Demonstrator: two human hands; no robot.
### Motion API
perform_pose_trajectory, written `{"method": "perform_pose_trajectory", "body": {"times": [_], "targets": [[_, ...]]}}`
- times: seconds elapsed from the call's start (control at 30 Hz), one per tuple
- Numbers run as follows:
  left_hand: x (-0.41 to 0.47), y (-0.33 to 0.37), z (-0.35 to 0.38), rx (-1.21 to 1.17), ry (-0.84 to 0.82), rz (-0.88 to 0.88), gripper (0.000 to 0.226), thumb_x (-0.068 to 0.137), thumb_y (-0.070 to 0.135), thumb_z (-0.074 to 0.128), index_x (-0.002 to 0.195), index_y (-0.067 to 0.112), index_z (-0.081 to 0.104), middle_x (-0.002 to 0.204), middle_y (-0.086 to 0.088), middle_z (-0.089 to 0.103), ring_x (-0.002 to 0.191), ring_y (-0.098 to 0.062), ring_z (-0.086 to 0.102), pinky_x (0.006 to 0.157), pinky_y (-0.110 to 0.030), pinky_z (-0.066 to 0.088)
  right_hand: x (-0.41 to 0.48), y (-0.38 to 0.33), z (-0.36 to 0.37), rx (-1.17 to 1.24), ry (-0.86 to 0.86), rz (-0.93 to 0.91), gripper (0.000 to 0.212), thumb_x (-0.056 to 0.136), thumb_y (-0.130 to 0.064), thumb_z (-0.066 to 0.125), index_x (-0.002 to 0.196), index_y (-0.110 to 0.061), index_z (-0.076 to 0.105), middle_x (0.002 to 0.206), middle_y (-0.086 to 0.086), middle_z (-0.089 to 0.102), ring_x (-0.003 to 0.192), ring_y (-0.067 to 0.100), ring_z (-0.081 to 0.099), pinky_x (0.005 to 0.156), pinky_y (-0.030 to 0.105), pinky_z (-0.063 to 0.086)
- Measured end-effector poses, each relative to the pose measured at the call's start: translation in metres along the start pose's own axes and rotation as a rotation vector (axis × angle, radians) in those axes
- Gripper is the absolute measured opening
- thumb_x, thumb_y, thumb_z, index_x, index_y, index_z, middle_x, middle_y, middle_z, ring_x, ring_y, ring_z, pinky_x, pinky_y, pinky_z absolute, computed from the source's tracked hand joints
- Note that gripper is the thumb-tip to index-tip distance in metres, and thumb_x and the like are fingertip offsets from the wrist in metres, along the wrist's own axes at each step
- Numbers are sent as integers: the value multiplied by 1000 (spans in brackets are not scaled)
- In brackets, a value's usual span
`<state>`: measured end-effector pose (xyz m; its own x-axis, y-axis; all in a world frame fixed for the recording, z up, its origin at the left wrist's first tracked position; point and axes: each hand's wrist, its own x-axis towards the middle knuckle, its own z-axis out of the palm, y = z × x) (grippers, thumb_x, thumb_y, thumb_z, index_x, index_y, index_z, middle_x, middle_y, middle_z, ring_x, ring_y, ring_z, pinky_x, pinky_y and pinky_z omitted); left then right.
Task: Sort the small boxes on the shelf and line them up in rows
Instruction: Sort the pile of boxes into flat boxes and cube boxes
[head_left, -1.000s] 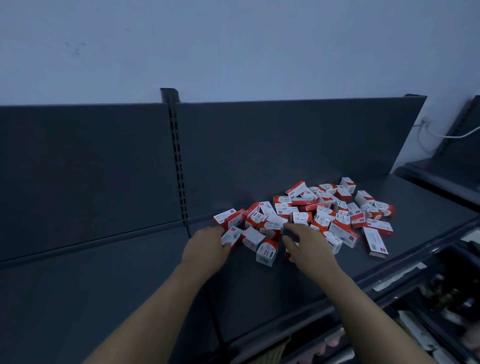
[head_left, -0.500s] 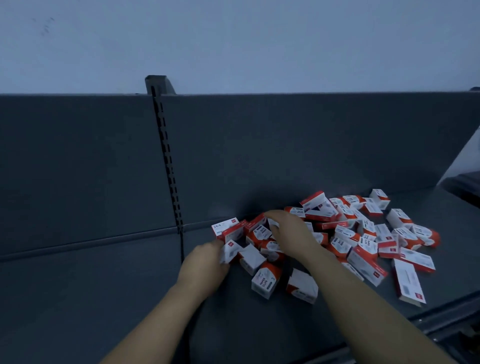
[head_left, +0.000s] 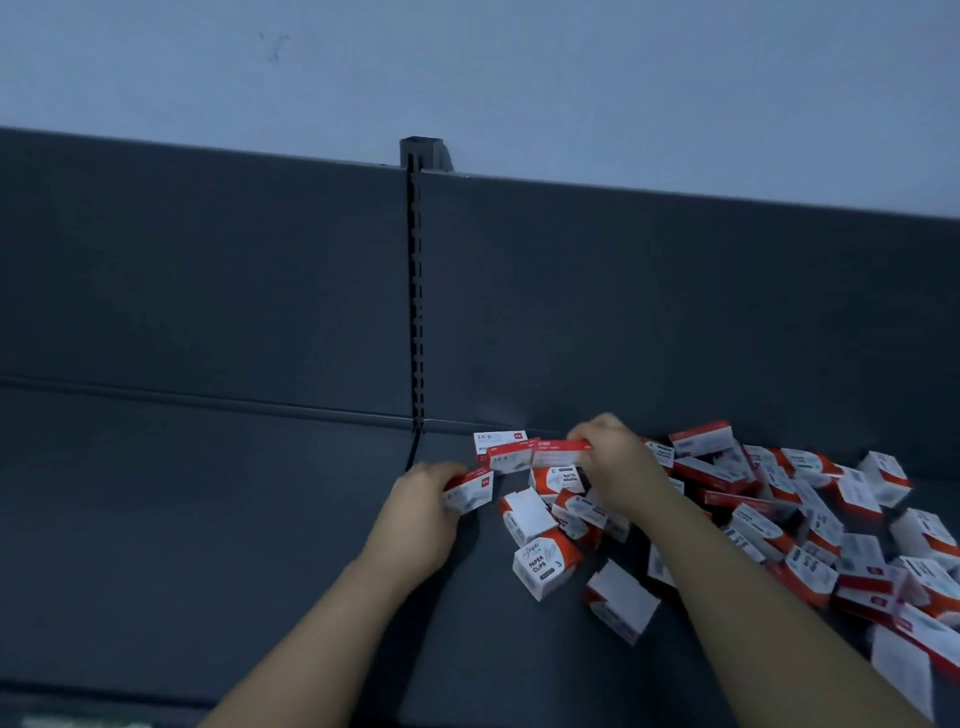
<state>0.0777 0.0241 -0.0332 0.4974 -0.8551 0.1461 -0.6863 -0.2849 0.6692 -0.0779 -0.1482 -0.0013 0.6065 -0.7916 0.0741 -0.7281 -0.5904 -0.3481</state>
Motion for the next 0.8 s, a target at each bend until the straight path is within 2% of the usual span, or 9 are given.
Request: {"method": "perform_pose_trajectory", "body": {"times": [0.07,0.17,0.23,0.33,0.5,0.57,0.67,0.73,0.8], "targets": [[-8,1,-9,-13,78,-30,36,85,4,52,108,29,65,103,6,62,93,-13,58,77,-24,47,-4,-7,-7,75,45,-31,23,95,-13,46,111,-19,60,110,0,54,89,14,54,78,28,46],[-17,3,-26,-20,174,-69,33,89,6,50,112,27,62,106,6,59,97,-15,55,79,-25,43,-14,-27,-14,140,64,-94,26,97,-16,45,120,-20,56,112,-2,54,93,12,54,79,25,44],[-23,-1,-39,-28,221,-108,36,89,4,48,116,25,59,110,5,58,101,-17,55,79,-25,41,-22,-44,-15,182,56,-127,26,98,-18,45,122,-21,55,114,-3,55,98,13,55,83,27,47],[-37,-14,-62,-67,276,-157,39,88,3,47,120,25,55,114,3,58,104,-17,54,81,-25,40,-30,-73,-8,240,50,-196,24,97,-18,44,117,-24,57,109,-4,55,93,12,57,83,31,50],[-71,-45,-107,-162,413,-199,37,86,1,47,105,31,59,102,5,62,91,-12,56,67,-15,38,-48,-137,19,420,19,-296,28,95,-14,46,116,-30,57,106,-5,58,88,15,62,81,35,53],[-85,-60,-127,-165,442,-219,39,85,0,48,107,29,62,103,5,64,91,-10,58,71,-16,39,-56,-166,31,474,-2,-330,31,95,-12,47,114,-34,59,102,-6,57,85,14,64,81,37,55],[-110,-91,-163,-174,451,-286,40,87,1,49,113,26,64,109,4,65,97,-11,59,78,-18,41,-69,-212,52,508,-24,-371,33,94,-10,48,113,-30,65,98,-8,55,90,12,62,84,36,55],[-127,-116,-190,-174,452,-323,40,88,1,50,116,26,64,112,3,65,99,-12,60,81,-21,45,-76,-245,67,512,-46,-372,35,93,-8,49,117,-28,66,101,-6,56,93,14,62,84,31,53],[-144,-142,-217,-164,458,-356,43,86,0,51,119,25,63,115,3,64,102,-13,61,86,-24,48,-84,-280,81,515,-70,-365,39,91,-5,50,119,-27,65,103,-4,56,91,13,62,76,23,50]]}}
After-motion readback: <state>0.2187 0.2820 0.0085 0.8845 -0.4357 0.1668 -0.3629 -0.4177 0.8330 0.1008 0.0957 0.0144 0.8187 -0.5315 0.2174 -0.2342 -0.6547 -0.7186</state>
